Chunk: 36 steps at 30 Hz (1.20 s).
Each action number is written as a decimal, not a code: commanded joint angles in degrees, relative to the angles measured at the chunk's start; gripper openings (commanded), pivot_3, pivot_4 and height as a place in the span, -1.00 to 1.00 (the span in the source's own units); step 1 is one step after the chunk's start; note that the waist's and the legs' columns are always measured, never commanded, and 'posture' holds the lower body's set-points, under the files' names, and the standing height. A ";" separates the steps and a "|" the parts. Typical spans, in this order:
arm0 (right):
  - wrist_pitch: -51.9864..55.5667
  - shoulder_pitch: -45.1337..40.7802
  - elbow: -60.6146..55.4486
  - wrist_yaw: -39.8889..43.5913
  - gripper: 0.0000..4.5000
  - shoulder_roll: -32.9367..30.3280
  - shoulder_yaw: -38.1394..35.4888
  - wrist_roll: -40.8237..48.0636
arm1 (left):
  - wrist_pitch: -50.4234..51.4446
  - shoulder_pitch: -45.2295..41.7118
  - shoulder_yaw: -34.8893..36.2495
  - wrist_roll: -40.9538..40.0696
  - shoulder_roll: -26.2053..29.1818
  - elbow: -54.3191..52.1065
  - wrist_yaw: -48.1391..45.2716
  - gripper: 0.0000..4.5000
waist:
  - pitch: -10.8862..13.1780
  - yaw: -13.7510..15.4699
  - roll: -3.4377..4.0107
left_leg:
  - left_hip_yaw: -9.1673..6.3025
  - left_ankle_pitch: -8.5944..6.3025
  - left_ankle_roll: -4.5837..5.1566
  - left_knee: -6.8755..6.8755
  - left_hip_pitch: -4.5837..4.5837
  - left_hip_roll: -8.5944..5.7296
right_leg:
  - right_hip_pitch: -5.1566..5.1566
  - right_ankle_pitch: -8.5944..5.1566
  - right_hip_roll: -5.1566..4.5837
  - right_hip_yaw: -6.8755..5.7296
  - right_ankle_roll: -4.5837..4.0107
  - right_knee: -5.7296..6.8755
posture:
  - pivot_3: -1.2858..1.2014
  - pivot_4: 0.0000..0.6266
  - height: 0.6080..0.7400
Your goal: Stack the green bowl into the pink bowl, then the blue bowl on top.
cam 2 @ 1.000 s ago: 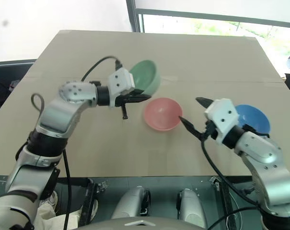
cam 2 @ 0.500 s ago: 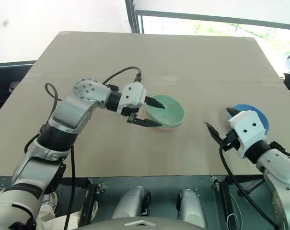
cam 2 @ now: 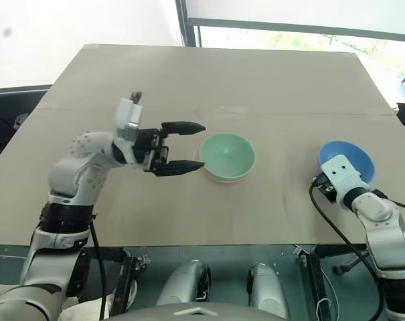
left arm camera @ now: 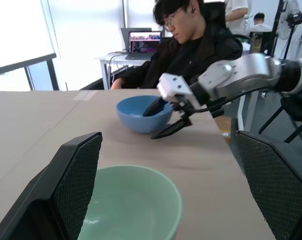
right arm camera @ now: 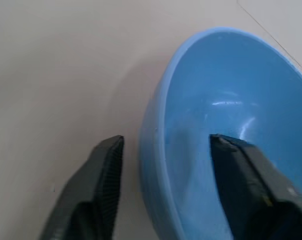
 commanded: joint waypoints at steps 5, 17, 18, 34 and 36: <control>-3.32 -1.06 3.42 1.89 -0.96 -2.25 -1.25 -0.60 | 0.92 6.02 3.51 -2.77 1.83 -4.58 1.99 1.00 | 0.00 -0.03 -0.01 | 0.00 0.00 0.00 -0.04 0.00 0.01 | -0.01 0.00 0.01 -0.01 0.00 -0.02 | 0.03 -0.52 1.00; -2.36 -13.01 -21.69 10.55 -0.96 3.38 8.23 13.07 | -1.79 10.72 2.59 -1.33 -1.60 -3.98 7.05 1.00 | 0.02 -0.27 0.05 | -0.03 0.01 -0.02 -0.01 0.04 0.11 | 0.00 0.01 0.05 -0.02 -0.01 0.02 | 0.03 -0.52 1.00; -1.90 -14.04 -22.44 10.56 -0.96 3.95 10.35 12.59 | -1.69 10.89 2.51 -1.44 -1.88 -3.97 7.50 1.00 | 0.02 -0.13 0.04 | -0.04 0.00 -0.02 -0.01 0.04 0.10 | 0.00 0.00 0.05 -0.04 -0.01 0.02 | 0.03 -0.52 1.00; -1.06 -22.12 -15.49 13.75 0.24 5.23 20.88 7.47 | -0.81 13.11 2.05 -0.75 -1.69 -5.49 10.30 1.00 | 0.02 -0.09 0.01 | -0.11 -0.01 0.00 0.06 -0.06 0.00 | -0.01 0.00 0.05 -0.05 -0.01 0.02 | 0.03 -0.52 1.00; 2.11 -21.16 -20.36 14.13 0.64 4.11 18.08 9.63 | -3.41 13.22 1.14 4.09 -1.56 -4.51 13.29 1.00 | 0.02 -0.01 0.01 | -0.13 -0.01 0.01 0.05 -0.09 0.00 | -0.01 0.00 0.03 -0.06 -0.01 0.01 | 0.03 -0.52 1.00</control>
